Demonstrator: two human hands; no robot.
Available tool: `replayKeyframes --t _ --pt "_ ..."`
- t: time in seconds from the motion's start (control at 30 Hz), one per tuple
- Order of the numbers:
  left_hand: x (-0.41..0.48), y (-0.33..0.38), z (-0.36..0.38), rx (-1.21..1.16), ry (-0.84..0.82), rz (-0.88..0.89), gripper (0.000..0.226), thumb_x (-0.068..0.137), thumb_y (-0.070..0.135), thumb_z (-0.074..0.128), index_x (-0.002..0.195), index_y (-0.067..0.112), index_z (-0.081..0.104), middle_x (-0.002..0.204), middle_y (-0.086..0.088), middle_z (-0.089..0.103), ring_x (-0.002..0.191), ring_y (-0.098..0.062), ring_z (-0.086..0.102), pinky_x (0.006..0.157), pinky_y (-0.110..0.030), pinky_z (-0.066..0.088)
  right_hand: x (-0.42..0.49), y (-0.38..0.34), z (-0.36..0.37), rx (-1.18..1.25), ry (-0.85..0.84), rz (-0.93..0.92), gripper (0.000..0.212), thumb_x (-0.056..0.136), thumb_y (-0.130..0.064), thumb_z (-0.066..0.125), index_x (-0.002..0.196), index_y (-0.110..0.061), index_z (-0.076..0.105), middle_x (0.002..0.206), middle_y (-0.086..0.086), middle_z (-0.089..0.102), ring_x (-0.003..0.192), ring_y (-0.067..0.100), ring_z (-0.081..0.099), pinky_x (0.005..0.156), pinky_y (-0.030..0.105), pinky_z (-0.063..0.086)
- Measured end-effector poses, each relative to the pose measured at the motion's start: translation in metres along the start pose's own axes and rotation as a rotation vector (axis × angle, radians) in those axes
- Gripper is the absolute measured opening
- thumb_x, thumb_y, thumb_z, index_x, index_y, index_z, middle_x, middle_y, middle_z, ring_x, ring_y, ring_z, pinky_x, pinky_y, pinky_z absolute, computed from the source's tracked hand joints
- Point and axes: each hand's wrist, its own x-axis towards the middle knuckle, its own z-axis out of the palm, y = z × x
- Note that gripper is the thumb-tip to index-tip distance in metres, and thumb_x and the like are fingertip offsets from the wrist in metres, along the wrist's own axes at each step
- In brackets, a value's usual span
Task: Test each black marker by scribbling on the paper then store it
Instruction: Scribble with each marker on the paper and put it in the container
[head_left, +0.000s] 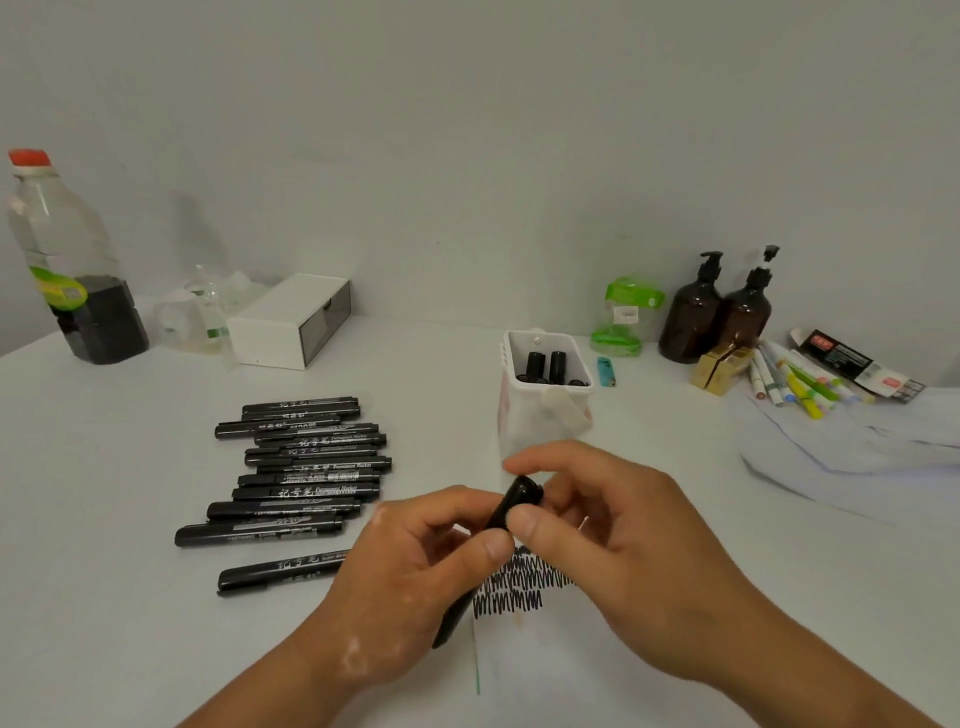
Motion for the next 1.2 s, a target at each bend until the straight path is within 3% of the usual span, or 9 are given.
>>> replayKeyframes --t 0.17,0.23,0.37,0.47,0.53,0.7,0.9,1.03,1.2 --pt "0.0 -0.003 -0.005 0.032 -0.027 -0.082 0.036 0.081 0.057 0.063 0.102 0.031 0.076 0.07 0.006 0.069 0.057 -0.011 0.051 0.057 -0.028 0.043 0.01 -0.013 -0.008 -0.134 0.046 -0.064 0.013 0.084 -0.049 0.07 0.091 -0.038 0.071 0.071 -0.017 0.063 0.063 0.002 0.059 0.056 0.011 0.042" --pt "0.002 -0.008 -0.009 0.056 0.015 -0.125 0.039 0.075 0.062 0.062 0.1 0.035 0.076 0.081 0.002 0.074 0.069 -0.009 0.058 0.07 -0.027 0.048 0.022 -0.021 -0.027 -0.109 0.13 -0.096 0.016 0.078 -0.049 0.071 0.089 -0.036 0.071 0.067 -0.006 0.063 0.057 0.005 0.055 0.055 0.019 0.042" --pt "0.004 -0.014 -0.011 0.061 0.067 -0.164 0.038 0.071 0.062 0.064 0.097 0.038 0.076 0.086 0.003 0.075 0.076 -0.002 0.066 0.073 -0.016 0.051 0.056 -0.043 -0.083 -0.122 0.387 -0.189 0.023 0.073 -0.052 0.068 0.084 -0.031 0.072 0.063 0.011 0.061 0.055 0.034 0.055 0.056 0.05 0.049" --pt "0.004 -0.016 -0.009 0.106 0.063 -0.178 0.036 0.072 0.061 0.065 0.097 0.039 0.076 0.083 0.003 0.074 0.074 -0.008 0.066 0.074 -0.024 0.055 0.083 -0.057 -0.112 -0.201 0.484 -0.187 0.018 0.078 -0.045 0.069 0.083 -0.028 0.072 0.062 0.008 0.063 0.053 0.031 0.055 0.05 0.041 0.048" --pt "0.003 -0.018 -0.008 0.133 0.053 -0.199 0.03 0.075 0.057 0.069 0.097 0.038 0.076 0.082 0.002 0.074 0.076 -0.016 0.068 0.075 -0.03 0.056 0.104 -0.057 -0.119 -0.337 0.466 -0.149 0.014 0.082 -0.043 0.068 0.086 -0.03 0.071 0.066 0.0 0.069 0.055 0.017 0.061 0.054 0.031 0.05" --pt "0.001 -0.018 -0.011 0.228 0.024 -0.2 0.016 0.081 0.049 0.071 0.095 0.042 0.075 0.079 0.006 0.073 0.066 -0.003 0.062 0.067 -0.019 0.054 0.142 -0.034 -0.103 -0.619 0.332 -0.026 0.008 0.089 -0.037 0.066 0.089 -0.031 0.07 0.076 -0.015 0.065 0.065 0.0 0.059 0.054 0.015 0.037" --pt "0.002 -0.017 -0.011 0.269 0.016 -0.208 0.012 0.084 0.045 0.072 0.094 0.041 0.075 0.082 0.005 0.073 0.067 -0.01 0.063 0.071 -0.03 0.056 0.16 0.009 -0.077 -0.761 0.108 0.069 0.006 0.09 -0.035 0.064 0.089 -0.032 0.069 0.08 -0.014 0.061 0.071 0.003 0.056 0.055 0.019 0.042" --pt "0.002 -0.017 -0.011 0.266 0.018 -0.207 0.01 0.083 0.044 0.073 0.092 0.041 0.075 0.079 0.005 0.073 0.064 -0.003 0.06 0.068 -0.026 0.055 0.162 0.028 -0.063 -0.779 0.017 0.116 0.008 0.088 -0.033 0.065 0.084 -0.033 0.072 0.082 -0.011 0.068 0.066 0.003 0.057 0.051 0.021 0.042" --pt "0.003 -0.015 -0.01 0.263 0.02 -0.202 0.006 0.085 0.037 0.074 0.09 0.039 0.075 0.076 0.006 0.073 0.064 -0.003 0.06 0.067 -0.025 0.053 0.159 0.03 -0.057 -0.83 -0.082 0.111 0.022 0.091 -0.029 0.057 0.094 -0.029 0.079 0.081 -0.008 0.071 0.068 0.004 0.059 0.058 0.024 0.05"
